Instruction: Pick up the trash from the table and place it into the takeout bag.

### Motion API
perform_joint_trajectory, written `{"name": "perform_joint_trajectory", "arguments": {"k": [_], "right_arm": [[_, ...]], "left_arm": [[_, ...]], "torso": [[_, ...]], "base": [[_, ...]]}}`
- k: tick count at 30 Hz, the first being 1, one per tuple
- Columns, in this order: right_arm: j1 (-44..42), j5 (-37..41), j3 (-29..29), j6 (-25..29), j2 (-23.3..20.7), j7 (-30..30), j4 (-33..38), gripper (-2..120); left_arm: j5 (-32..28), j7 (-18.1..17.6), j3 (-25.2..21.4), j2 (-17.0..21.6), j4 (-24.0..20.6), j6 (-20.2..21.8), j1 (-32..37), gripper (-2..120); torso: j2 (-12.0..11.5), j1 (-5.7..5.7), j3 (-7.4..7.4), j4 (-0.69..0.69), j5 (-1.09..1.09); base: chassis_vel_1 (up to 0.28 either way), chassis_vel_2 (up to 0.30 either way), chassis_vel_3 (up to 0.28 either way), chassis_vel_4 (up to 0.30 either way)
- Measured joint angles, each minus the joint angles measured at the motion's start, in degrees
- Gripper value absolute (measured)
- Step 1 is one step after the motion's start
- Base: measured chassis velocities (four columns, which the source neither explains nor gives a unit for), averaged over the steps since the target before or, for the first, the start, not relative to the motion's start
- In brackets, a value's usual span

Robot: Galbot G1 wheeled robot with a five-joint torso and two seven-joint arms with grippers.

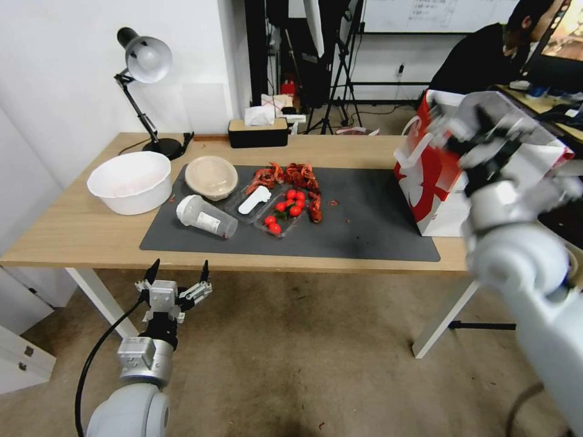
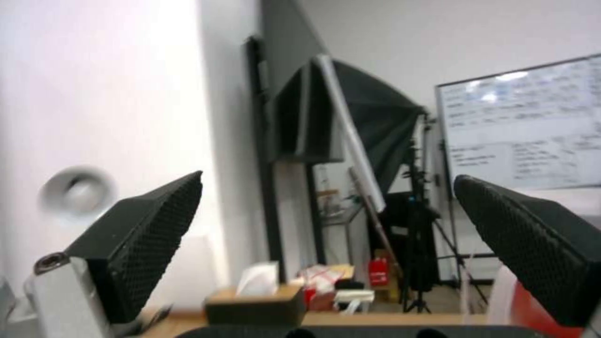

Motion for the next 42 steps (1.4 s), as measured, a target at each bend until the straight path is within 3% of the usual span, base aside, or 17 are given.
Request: {"name": "perform_joint_trajectory", "arguments": {"k": [3,5,7,19,26,39,42], "right_arm": [[-12.33,-11.40,-1.35,6.04,1.67,-4.71,2.43,100],[-15.54,-14.38,-1.58,7.01,2.40,-4.59,2.84,100],[-21.26,-20.47,-2.12,8.48,4.10,-1.96,2.85,100],[-36.74,-36.03,-2.96,15.73,11.70,5.91,-1.74,100],[-39.53,-38.99,-3.90,19.62,14.79,7.15,-5.97,100],[-39.26,-39.10,-3.72,19.44,15.25,7.76,-6.48,100],[-39.02,-39.02,-3.67,19.16,15.21,7.88,-6.48,100]], "left_arm": [[0.00,0.02,0.34,0.04,0.28,-0.21,0.03,100],[0.00,0.02,0.37,0.05,0.43,-0.39,0.05,100],[0.00,0.04,0.41,0.18,0.73,-0.74,0.07,100],[-0.38,0.03,0.19,0.71,1.29,-1.38,0.15,100],[-0.47,0.02,0.33,0.87,1.61,-1.51,-0.04,100],[-0.88,-0.05,1.47,0.92,1.93,-1.84,-1.15,100],[-2.74,-1.65,3.28,1.54,1.62,-0.99,-2.25,100]], "torso": [[0.00,0.00,0.00,-0.01,0.01],[0.00,0.00,0.00,-0.01,0.01],[0.00,0.00,0.00,-0.01,0.01],[0.00,-0.01,0.00,0.00,0.00],[0.00,0.00,0.00,-0.01,0.01],[0.00,0.00,0.01,0.00,0.00],[-0.01,0.00,0.00,0.00,0.01]], "base": [[0.000,0.000,0.000,0.000],[0.000,0.000,0.000,0.000],[0.000,0.000,0.000,0.000],[0.000,0.000,0.000,0.000],[0.000,0.000,0.000,0.000],[0.000,0.000,0.000,0.000],[0.000,0.000,0.000,0.000]]}}
